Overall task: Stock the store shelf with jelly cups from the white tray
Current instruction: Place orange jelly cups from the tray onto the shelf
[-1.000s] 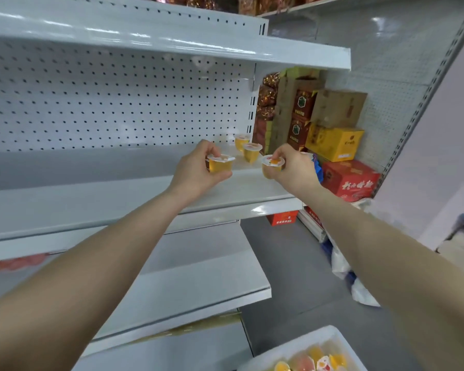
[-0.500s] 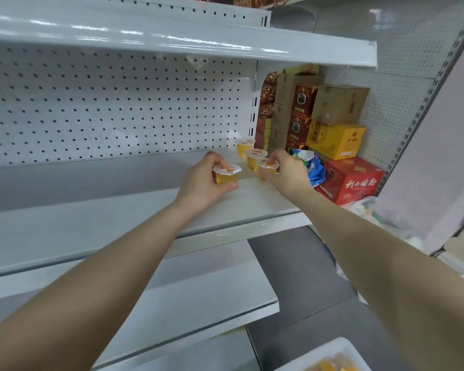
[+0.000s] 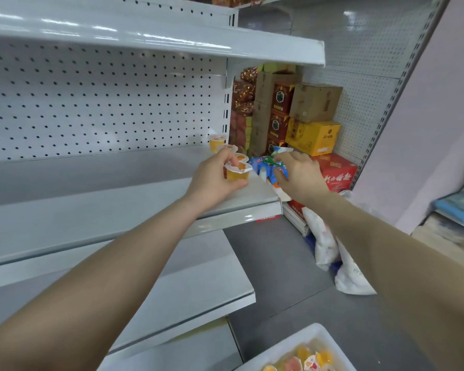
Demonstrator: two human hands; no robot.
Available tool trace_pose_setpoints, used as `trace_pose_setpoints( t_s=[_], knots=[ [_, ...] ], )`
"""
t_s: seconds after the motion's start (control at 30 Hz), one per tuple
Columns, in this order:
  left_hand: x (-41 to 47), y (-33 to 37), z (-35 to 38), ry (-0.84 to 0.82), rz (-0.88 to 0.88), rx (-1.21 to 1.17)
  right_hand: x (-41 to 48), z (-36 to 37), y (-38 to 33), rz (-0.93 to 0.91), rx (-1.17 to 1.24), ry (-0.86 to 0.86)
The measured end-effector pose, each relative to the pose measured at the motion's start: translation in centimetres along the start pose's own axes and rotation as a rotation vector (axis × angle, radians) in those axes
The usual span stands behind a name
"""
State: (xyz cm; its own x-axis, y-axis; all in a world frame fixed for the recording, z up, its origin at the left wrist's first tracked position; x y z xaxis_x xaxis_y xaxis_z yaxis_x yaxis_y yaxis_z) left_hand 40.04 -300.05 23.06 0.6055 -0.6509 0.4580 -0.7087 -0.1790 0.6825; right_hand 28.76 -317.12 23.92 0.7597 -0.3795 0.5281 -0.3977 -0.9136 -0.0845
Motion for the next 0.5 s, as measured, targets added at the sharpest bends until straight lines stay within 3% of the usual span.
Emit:
trace_pose_setpoints(
  t_s=[0.5],
  knots=[
    [-0.5,1.3,3.1,0.072,0.118,0.290,-4.7,1.4,3.0,-0.060,-0.118,-0.064]
  ],
)
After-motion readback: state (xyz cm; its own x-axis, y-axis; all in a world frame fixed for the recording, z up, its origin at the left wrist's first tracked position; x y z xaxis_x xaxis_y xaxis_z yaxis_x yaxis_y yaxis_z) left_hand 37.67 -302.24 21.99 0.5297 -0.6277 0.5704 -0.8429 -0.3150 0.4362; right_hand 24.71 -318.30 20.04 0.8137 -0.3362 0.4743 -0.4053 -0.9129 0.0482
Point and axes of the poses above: each hand's wrist, its own x-axis towards the middle knuckle, its own z-axis out of the palm, y = z × x, the point moved 7 cm from there along x, towards the middle knuckle, and after that the axes turned 1 degree about -y, right-handed, at the moved point
